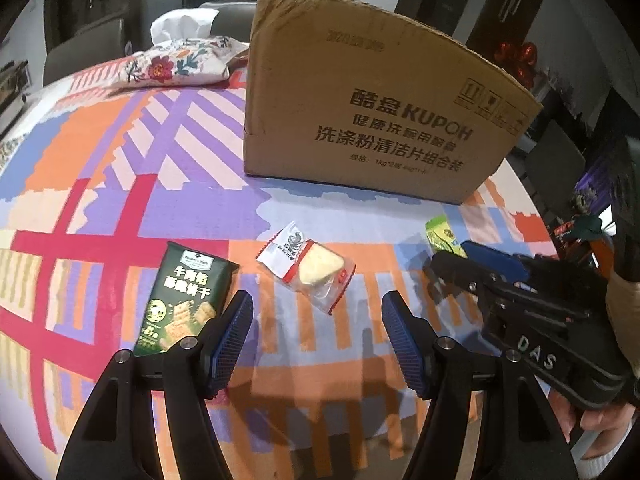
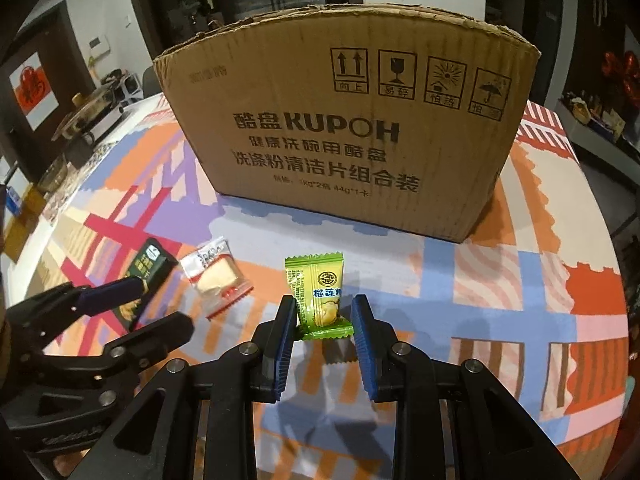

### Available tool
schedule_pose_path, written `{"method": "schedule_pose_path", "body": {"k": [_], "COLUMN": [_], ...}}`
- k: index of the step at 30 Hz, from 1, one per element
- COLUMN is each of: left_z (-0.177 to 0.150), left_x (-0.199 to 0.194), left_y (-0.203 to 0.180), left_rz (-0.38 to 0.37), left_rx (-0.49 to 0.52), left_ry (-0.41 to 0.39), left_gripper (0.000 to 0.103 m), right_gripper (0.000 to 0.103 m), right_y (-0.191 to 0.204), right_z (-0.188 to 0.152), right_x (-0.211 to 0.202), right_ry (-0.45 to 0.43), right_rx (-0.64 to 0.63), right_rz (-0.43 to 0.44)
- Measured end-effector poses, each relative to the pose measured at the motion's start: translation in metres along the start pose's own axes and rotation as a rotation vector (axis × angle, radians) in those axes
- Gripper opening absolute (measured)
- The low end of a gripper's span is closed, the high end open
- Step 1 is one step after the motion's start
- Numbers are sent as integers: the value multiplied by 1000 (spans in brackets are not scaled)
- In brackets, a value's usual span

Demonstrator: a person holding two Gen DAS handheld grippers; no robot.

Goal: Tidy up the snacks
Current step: 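Grasp the yellow-green candy with the right gripper while the left grasps the white-and-red cake, then carry both snacks over the box and open both grippers to drop them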

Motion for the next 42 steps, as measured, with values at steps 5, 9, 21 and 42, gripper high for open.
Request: {"method": "schedule_pose_path", "body": {"k": [5, 9, 21, 42], "left_z": [7, 10, 17, 14], "left_x": [13, 22, 48, 18], "left_y": [0, 4, -2, -1], "left_rz": [13, 66, 66, 58], "left_rx": [10, 13, 30, 23], "left_ry": [4, 8, 12, -57], "left_gripper": [66, 66, 57, 35], "right_gripper": [30, 30, 30, 30], "right_y": [-3, -5, -10, -2], "right_z": [-3, -2, -2, -7], "right_x": [0, 2, 5, -5], "right_ry": [4, 2, 5, -8], "right_rx": [36, 43, 62, 56], "right_rz": [16, 10, 4, 30]}}
Point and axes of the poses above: each gripper's, at about its wrist camera, not at the fingertips, and x roughly the way its jaws point, y to its left, z to its top, the point moved 8 cm from there along x, roughly the way its jaws point, and after that the axes turned 8 degrees about x, right-handed, at the moved point
